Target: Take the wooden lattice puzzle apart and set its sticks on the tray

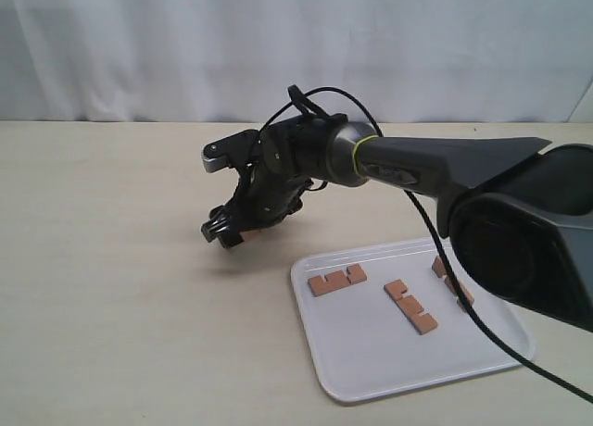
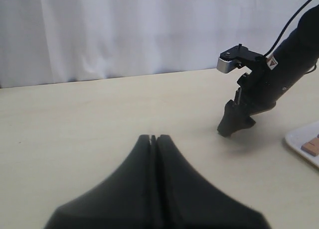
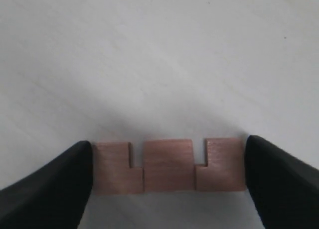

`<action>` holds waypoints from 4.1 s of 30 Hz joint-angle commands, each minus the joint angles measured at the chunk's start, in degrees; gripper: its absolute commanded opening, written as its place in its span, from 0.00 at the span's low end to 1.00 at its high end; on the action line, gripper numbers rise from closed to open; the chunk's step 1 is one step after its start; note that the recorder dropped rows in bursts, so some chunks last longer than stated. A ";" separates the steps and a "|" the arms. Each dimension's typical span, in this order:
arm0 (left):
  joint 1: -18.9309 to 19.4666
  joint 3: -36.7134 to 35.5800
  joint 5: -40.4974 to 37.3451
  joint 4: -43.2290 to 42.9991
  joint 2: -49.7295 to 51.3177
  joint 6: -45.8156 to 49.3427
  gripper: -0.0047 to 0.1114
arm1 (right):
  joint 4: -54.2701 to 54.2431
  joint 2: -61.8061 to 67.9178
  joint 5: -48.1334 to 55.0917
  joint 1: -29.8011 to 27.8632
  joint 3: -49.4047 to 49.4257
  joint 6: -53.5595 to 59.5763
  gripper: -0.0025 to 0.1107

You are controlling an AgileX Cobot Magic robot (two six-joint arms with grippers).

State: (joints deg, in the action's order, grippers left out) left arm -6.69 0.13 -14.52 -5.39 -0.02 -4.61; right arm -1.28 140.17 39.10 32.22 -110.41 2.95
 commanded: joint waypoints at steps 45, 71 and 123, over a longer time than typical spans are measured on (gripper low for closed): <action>-0.06 -0.13 0.66 0.04 0.02 -0.18 0.04 | 0.86 -40.45 -15.77 -0.79 58.60 -2.53 0.06; -0.06 -0.13 0.66 0.04 0.02 -0.18 0.04 | -3.46 -35.12 -25.46 -2.73 62.56 -4.21 0.14; -0.06 -0.13 0.66 0.04 0.02 -0.18 0.04 | -3.22 -64.15 19.69 -2.73 74.47 -3.76 0.06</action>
State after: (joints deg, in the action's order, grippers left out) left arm -6.69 0.13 -14.52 -5.39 -0.02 -4.61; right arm -3.86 77.47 61.26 29.50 -39.57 -0.57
